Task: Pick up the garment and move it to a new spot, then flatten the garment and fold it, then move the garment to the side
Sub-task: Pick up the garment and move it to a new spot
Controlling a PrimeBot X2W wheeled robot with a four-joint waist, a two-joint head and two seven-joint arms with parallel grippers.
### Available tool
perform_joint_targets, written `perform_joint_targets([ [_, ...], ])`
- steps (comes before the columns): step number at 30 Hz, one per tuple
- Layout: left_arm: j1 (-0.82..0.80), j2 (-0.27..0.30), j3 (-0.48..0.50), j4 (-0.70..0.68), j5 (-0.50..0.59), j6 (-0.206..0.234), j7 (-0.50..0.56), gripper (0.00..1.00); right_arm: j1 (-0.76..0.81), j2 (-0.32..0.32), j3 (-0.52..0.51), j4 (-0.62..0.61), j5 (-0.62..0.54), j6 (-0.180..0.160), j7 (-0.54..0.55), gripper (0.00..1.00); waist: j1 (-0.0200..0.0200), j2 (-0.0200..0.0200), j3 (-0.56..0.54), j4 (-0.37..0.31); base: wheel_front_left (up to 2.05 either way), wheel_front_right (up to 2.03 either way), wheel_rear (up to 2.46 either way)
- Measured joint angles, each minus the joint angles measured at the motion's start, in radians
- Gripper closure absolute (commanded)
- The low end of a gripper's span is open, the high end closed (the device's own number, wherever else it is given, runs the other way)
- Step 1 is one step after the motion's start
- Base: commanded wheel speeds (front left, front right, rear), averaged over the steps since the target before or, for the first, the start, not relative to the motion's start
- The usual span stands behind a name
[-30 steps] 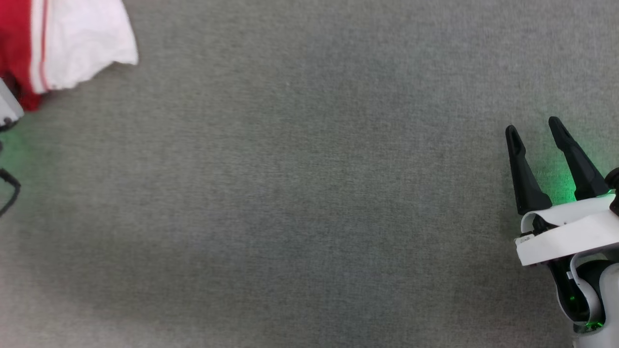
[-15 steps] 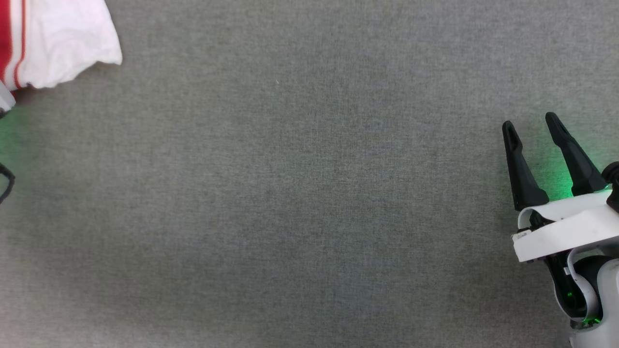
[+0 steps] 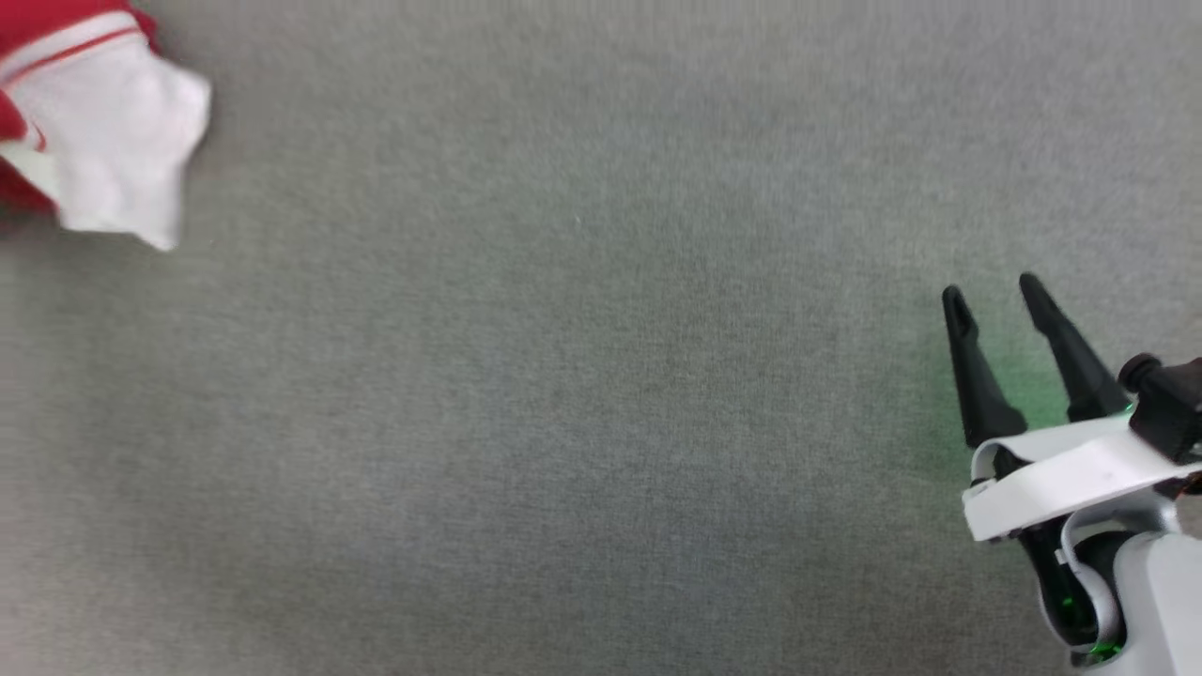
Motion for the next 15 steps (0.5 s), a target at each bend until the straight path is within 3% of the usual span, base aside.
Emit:
perform_joint_targets([
  [7, -0.048, 0.015, -0.044, -0.097, 0.031, -0.013, -0.005, 1.0, 0.01, 0.024, 0.009, 0.047, 0.003, 0.0, -0.021, 0.0, 0.0, 0.0, -0.102, 0.015, 0.0, 0.0, 0.0],
  [15, -0.049, 0.018, -0.078, -0.279, 0.03, -0.01, 0.117, 1.0, 0.031, 0.039, -0.023, 0.081, 0.004, 0.0, -0.047, 0.0, 0.0, 0.0, -0.205, 0.019, 0.0, 0.0, 0.0],
])
